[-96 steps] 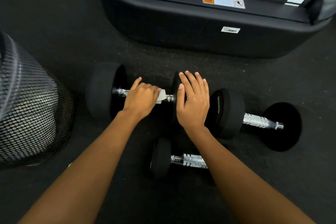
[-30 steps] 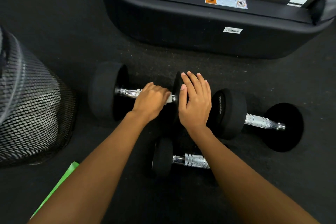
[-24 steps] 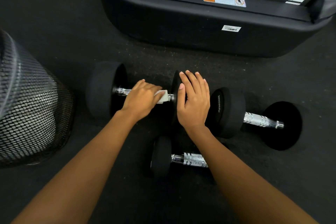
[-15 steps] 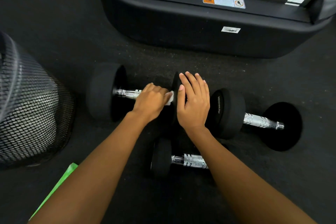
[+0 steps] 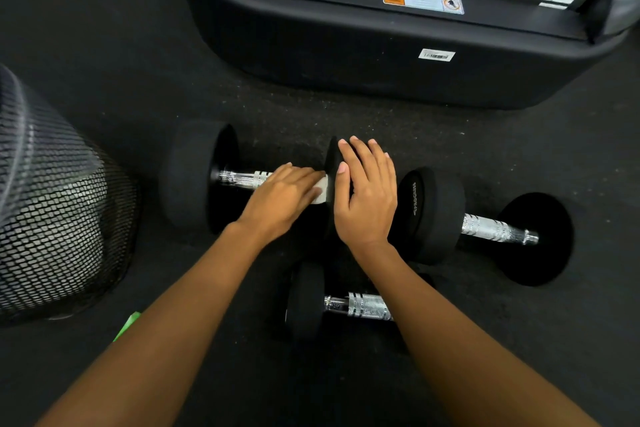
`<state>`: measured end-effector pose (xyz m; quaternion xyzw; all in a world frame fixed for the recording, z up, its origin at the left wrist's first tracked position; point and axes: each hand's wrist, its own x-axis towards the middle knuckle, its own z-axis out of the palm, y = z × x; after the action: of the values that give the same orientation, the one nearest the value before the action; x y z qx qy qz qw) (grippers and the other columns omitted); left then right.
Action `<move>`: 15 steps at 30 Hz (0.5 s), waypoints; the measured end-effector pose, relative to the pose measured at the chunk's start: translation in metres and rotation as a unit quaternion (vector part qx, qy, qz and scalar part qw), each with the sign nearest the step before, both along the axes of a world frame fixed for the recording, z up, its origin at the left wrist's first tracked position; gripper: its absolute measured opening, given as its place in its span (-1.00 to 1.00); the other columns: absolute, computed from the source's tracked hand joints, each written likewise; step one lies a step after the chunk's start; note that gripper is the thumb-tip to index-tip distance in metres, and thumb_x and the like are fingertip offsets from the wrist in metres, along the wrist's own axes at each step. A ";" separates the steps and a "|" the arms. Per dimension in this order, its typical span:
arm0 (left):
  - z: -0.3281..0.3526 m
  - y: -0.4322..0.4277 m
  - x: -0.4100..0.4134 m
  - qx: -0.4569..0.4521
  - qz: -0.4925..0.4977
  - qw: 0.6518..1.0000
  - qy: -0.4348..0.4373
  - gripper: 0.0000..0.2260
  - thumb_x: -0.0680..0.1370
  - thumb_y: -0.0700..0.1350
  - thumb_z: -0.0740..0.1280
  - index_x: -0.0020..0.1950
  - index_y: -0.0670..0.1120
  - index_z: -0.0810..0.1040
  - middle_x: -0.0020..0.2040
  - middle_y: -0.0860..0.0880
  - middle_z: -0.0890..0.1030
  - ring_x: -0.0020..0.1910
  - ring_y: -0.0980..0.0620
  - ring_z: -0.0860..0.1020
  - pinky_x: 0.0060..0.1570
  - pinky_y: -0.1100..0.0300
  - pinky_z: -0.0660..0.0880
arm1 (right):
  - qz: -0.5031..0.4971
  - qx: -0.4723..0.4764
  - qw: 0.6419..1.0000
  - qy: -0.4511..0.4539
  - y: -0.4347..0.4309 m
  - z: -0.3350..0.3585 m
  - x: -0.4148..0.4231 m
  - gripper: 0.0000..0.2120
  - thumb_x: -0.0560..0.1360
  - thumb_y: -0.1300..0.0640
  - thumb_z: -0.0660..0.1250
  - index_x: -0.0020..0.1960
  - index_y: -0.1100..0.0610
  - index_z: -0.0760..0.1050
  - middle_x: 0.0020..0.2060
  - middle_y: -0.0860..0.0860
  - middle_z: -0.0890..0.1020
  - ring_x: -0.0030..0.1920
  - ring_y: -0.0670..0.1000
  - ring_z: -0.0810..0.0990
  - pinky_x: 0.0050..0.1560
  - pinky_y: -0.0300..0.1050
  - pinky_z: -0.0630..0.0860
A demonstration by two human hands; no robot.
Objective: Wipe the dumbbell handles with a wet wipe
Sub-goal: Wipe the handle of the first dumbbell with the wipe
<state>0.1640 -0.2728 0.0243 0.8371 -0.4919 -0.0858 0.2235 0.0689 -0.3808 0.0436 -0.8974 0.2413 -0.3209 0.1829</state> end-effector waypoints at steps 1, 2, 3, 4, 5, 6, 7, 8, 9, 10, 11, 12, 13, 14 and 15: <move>0.000 0.003 0.002 -0.002 -0.011 1.000 -0.007 -0.68 0.59 -0.06 0.20 0.32 -0.13 0.44 0.23 -0.08 0.54 0.24 -0.03 0.46 0.38 0.13 0.14 | 0.000 -0.001 1.000 0.000 0.000 0.000 0.000 -0.63 0.59 0.09 0.06 0.28 0.15 0.48 0.26 0.07 0.52 0.37 0.10 0.36 0.40 0.08 0.22; 0.000 0.004 0.003 -0.007 -0.011 1.000 -0.016 -0.67 0.58 -0.06 0.23 0.31 -0.13 0.45 0.21 -0.08 0.55 0.23 -0.03 0.47 0.38 0.13 0.15 | 0.000 -0.002 1.000 0.000 0.000 0.000 -0.001 -0.63 0.59 0.09 0.06 0.29 0.15 0.48 0.26 0.07 0.52 0.37 0.10 0.36 0.40 0.08 0.22; 0.000 0.004 0.003 -0.014 -0.004 1.000 -0.022 -0.68 0.56 -0.06 0.27 0.28 -0.13 0.48 0.18 -0.09 0.56 0.21 -0.04 0.48 0.38 0.12 0.17 | 0.001 -0.002 1.000 0.000 0.001 0.000 -0.001 -0.63 0.59 0.09 0.05 0.29 0.15 0.48 0.26 0.07 0.52 0.37 0.10 0.36 0.40 0.08 0.22; 0.001 0.003 0.002 -0.022 0.004 0.999 -0.026 -0.69 0.53 -0.08 0.31 0.25 -0.15 0.50 0.15 -0.09 0.58 0.18 -0.05 0.50 0.37 0.11 0.20 | 0.001 -0.002 1.000 0.000 0.001 0.000 -0.002 -0.63 0.59 0.09 0.05 0.29 0.15 0.48 0.26 0.07 0.52 0.37 0.10 0.36 0.41 0.07 0.22; 0.001 0.002 0.000 -0.030 0.011 0.999 -0.028 -0.70 0.51 -0.09 0.34 0.21 -0.16 0.52 0.12 -0.10 0.59 0.15 -0.06 0.51 0.37 0.08 0.22 | 0.000 -0.002 1.000 0.002 0.001 0.000 -0.002 -0.63 0.59 0.08 0.05 0.29 0.15 0.48 0.27 0.07 0.52 0.37 0.10 0.36 0.41 0.07 0.21; 0.001 0.001 -0.002 -0.036 0.015 0.999 -0.029 -0.71 0.48 -0.12 0.38 0.18 -0.17 0.52 0.10 -0.10 0.58 0.14 -0.07 0.51 0.36 0.06 0.24 | -0.001 -0.002 1.000 0.003 0.001 0.000 -0.001 -0.62 0.59 0.08 0.05 0.29 0.15 0.48 0.27 0.07 0.52 0.37 0.10 0.35 0.41 0.07 0.21; 0.002 0.000 -0.004 -0.037 0.015 0.999 -0.031 -0.71 0.45 -0.15 0.41 0.15 -0.17 0.52 0.09 -0.11 0.58 0.12 -0.08 0.51 0.35 0.03 0.26 | -0.002 -0.002 1.000 0.004 0.001 0.000 -0.001 -0.62 0.59 0.08 0.05 0.29 0.15 0.48 0.27 0.07 0.52 0.37 0.10 0.35 0.41 0.08 0.21; 0.002 -0.001 -0.005 -0.037 0.013 0.998 -0.039 -0.70 0.42 -0.18 0.43 0.12 -0.18 0.52 0.08 -0.11 0.58 0.11 -0.09 0.51 0.34 0.01 0.28 | -0.001 -0.002 1.000 0.005 0.001 0.000 -0.001 -0.62 0.59 0.08 0.05 0.29 0.15 0.47 0.27 0.07 0.52 0.37 0.10 0.35 0.41 0.08 0.21; 0.002 -0.002 -0.006 -0.036 0.012 0.998 -0.052 -0.70 0.38 -0.21 0.45 0.08 -0.18 0.52 0.06 -0.12 0.57 0.09 -0.10 0.51 0.33 0.01 0.29 | -0.001 -0.002 1.000 0.006 0.001 0.000 -0.001 -0.62 0.59 0.08 0.05 0.29 0.15 0.47 0.27 0.06 0.52 0.37 0.10 0.35 0.41 0.07 0.21; 0.002 -0.002 -0.007 -0.037 0.012 0.997 -0.068 -0.70 0.36 -0.24 0.46 0.05 -0.18 0.52 0.03 -0.12 0.57 0.06 -0.11 0.52 0.33 0.04 0.29 | 0.001 -0.002 1.000 0.007 0.001 0.000 -0.001 -0.62 0.59 0.08 0.05 0.29 0.15 0.47 0.27 0.06 0.52 0.37 0.10 0.35 0.41 0.07 0.21; 0.002 0.000 -0.007 -0.041 0.011 0.996 -0.081 -0.71 0.34 -0.27 0.46 0.01 -0.19 0.52 0.01 -0.13 0.57 0.02 -0.12 0.53 0.31 0.08 0.27 | 0.002 -0.001 1.000 0.006 0.001 0.001 -0.001 -0.62 0.59 0.08 0.05 0.29 0.15 0.47 0.27 0.06 0.52 0.37 0.10 0.35 0.41 0.07 0.21; 0.002 0.003 -0.006 -0.048 0.010 0.994 -0.093 -0.73 0.33 -0.29 0.46 -0.01 -0.20 0.52 -0.01 -0.13 0.57 -0.01 -0.13 0.53 0.31 0.11 0.23 | 0.002 0.001 1.000 0.005 0.000 0.001 0.000 -0.62 0.59 0.08 0.05 0.29 0.15 0.47 0.27 0.06 0.52 0.37 0.10 0.35 0.41 0.07 0.21; 0.001 0.008 -0.003 -0.055 0.010 0.993 -0.101 -0.75 0.33 -0.30 0.45 -0.03 -0.21 0.52 -0.02 -0.13 0.56 -0.02 -0.14 0.52 0.31 0.12 0.21 | 0.001 0.003 1.000 0.004 0.000 0.001 0.000 -0.63 0.58 0.08 0.05 0.29 0.14 0.47 0.27 0.06 0.52 0.37 0.10 0.35 0.41 0.07 0.21; 0.000 0.014 0.000 -0.059 0.011 0.992 -0.107 -0.75 0.33 -0.31 0.45 -0.04 -0.21 0.51 -0.02 -0.13 0.56 -0.03 -0.13 0.52 0.31 0.12 0.20 | 0.000 0.004 1.000 0.003 -0.001 0.001 0.000 -0.63 0.58 0.08 0.05 0.29 0.14 0.47 0.27 0.06 0.52 0.37 0.09 0.36 0.41 0.07 0.20; 0.000 0.019 0.003 -0.061 0.013 0.992 -0.113 -0.75 0.33 -0.31 0.45 -0.04 -0.21 0.51 -0.01 -0.13 0.55 -0.03 -0.12 0.51 0.32 0.11 0.20 | 0.000 0.004 1.000 0.003 -0.001 0.000 0.001 -0.63 0.59 0.08 0.05 0.29 0.14 0.47 0.27 0.06 0.52 0.37 0.09 0.35 0.41 0.07 0.20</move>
<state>0.1671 -0.2534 0.0243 0.8324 -0.5074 0.0423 0.2187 0.0696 -0.3816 0.0440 -0.8976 0.2434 -0.3170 0.1859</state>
